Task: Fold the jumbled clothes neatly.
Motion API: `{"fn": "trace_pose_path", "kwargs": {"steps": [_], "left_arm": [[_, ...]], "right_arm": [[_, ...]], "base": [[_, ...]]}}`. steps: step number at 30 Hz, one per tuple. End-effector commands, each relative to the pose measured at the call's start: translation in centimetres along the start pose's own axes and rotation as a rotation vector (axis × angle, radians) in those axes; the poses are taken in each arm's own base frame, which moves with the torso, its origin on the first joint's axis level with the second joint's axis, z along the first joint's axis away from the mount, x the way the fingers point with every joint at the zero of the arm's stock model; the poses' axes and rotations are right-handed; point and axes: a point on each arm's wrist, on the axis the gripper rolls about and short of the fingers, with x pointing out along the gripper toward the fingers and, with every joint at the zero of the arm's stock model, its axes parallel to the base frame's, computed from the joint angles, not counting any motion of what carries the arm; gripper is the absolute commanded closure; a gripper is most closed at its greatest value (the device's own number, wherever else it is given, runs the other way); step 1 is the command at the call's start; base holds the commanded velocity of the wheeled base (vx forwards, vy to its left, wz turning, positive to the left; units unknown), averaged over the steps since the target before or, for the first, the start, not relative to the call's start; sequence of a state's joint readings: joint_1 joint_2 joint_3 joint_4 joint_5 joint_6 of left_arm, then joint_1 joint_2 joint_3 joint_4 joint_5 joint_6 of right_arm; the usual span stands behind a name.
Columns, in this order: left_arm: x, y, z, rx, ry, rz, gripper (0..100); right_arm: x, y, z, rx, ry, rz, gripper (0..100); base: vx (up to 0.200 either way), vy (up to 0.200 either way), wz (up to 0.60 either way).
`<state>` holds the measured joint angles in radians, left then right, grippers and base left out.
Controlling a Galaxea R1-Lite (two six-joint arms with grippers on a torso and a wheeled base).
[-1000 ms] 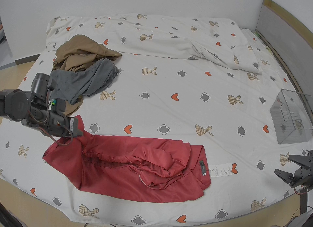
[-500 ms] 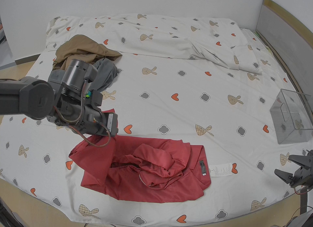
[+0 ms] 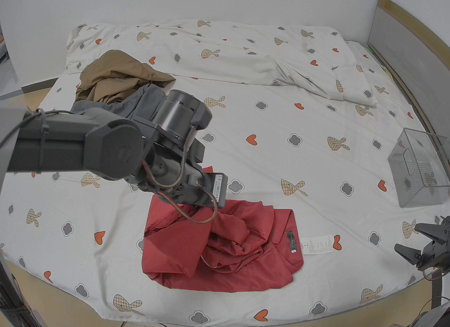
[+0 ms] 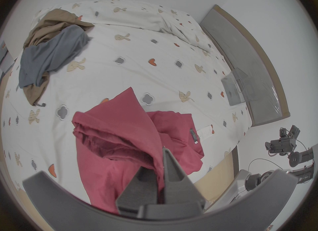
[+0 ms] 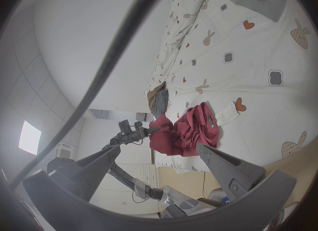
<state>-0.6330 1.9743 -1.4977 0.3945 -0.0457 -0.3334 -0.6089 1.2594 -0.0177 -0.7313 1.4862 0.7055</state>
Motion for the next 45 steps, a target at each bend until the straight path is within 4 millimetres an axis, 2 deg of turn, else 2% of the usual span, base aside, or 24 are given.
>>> {"fn": "trace_pose_path", "kwargs": {"steps": [1, 3, 7, 12, 19, 20, 24, 32, 39, 44, 45], "left_arm": [[3.8, -2.5, -0.8, 0.048, 0.063, -0.019, 100], [4.8, -3.6, -0.9, 0.068, 0.072, -0.032, 100], [5.4, -5.3, -1.1, 0.101, 0.077, -0.057, 100], [6.2, -6.5, -0.9, 0.122, 0.078, -0.072, 100], [8.6, -7.9, -1.7, 0.156, 0.104, -0.082, 100], [9.1, -8.1, -1.7, 0.17, 0.106, -0.083, 0], [9.8, -8.7, -1.4, 0.183, 0.09, -0.094, 0], [8.4, -11.0, -0.6, 0.213, 0.024, -0.157, 0], [8.1, -12.1, -1.0, 0.228, 0.022, -0.177, 0], [8.2, -11.7, -0.9, 0.215, 0.028, -0.167, 0], [7.8, -10.3, -0.3, 0.182, 0.031, -0.146, 0]], "right_arm": [[0.0, -0.2, -0.4, 0.016, 0.001, -0.001, 0], [0.0, -0.2, -0.4, 0.016, 0.001, -0.001, 0], [0.0, -0.2, -0.4, 0.016, 0.001, -0.001, 0], [0.0, -0.2, -0.4, 0.016, 0.002, 0.0, 0], [0.0, -0.2, -0.4, 0.016, 0.002, 0.0, 0], [0.0, -0.2, -0.4, 0.016, 0.002, 0.0, 0], [0.0, -0.2, -0.4, 0.016, 0.002, 0.0, 0], [0.0, -0.2, -0.4, 0.017, 0.004, 0.003, 0], [0.1, -0.2, -0.5, 0.025, 0.009, 0.003, 0], [0.1, -0.2, -0.5, 0.025, 0.012, 0.004, 0], [0.1, -0.2, -0.5, 0.025, 0.012, 0.004, 0]], "base": [[0.0, 0.0, 0.0], [0.0, 0.0, 0.0], [0.0, 0.0, 0.0], [0.0, 0.0, 0.0], [0.0, 0.0, 0.0], [0.0, 0.0, 0.0], [0.0, 0.0, 0.0], [0.0, 0.0, 0.0], [0.0, 0.0, 0.0], [0.0, 0.0, 0.0], [0.0, 0.0, 0.0]]}}
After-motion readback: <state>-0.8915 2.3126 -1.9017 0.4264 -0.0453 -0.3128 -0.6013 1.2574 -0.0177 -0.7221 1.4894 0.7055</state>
